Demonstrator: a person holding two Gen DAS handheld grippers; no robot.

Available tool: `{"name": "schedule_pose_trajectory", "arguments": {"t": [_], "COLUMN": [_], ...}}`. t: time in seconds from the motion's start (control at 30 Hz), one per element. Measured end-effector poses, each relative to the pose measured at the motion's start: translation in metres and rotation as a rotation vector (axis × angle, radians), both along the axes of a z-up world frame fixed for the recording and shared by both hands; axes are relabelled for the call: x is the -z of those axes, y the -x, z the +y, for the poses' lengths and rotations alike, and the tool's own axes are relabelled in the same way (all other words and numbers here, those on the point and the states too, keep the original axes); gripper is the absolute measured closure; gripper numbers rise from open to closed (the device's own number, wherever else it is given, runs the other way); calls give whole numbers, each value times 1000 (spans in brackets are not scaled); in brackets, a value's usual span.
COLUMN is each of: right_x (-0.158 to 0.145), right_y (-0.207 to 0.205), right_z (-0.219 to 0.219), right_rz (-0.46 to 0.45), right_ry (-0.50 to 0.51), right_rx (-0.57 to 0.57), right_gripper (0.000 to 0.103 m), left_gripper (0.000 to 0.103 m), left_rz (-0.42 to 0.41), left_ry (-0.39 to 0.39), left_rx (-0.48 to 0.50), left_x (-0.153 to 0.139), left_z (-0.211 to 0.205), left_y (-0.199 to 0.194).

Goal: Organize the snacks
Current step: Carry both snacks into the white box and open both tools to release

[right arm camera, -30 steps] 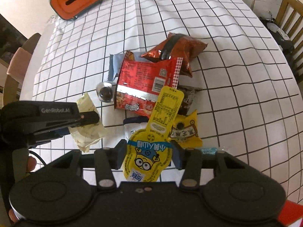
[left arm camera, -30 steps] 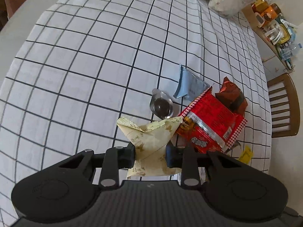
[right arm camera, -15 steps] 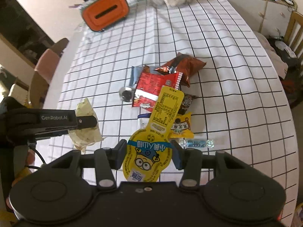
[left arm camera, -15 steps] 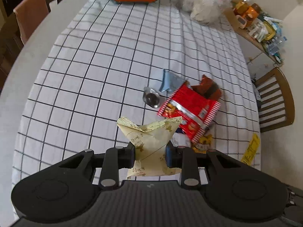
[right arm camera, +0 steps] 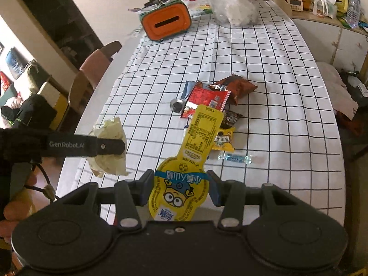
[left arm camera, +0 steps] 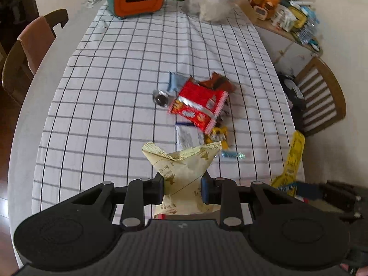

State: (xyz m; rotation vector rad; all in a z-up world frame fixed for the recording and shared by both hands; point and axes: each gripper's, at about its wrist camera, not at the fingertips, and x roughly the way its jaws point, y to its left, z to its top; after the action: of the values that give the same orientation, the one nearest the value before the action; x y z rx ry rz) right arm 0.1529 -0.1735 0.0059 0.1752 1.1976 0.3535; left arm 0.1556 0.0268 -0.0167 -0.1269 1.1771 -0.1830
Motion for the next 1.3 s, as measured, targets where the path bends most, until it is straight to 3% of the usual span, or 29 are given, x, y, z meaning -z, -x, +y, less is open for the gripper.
{"name": "schedule_pose_trajectory", "arguments": {"t": [0.33,0.73,1.1,1.3], "right_x": [-2,42,82,93], "right_y": [41,91,117,122], "right_z": [-23,-34,-26,-23], "right_rz": [-20,68,132,148], "right_ry": [24,95,170,181], "right_rx": [-73,-214,-330,-336], "right_gripper": [55,55,55,55], "left_gripper": [74,74,74,74], "left_rz": [32,81,175,212], "left_ry": [-32,-116,-188,-221], "left_rx": [62,169,187,192], "left_x": [11,49,92,108], "left_z": [-32,-79,-98,-102], "left_y": [55,107,115,112]}}
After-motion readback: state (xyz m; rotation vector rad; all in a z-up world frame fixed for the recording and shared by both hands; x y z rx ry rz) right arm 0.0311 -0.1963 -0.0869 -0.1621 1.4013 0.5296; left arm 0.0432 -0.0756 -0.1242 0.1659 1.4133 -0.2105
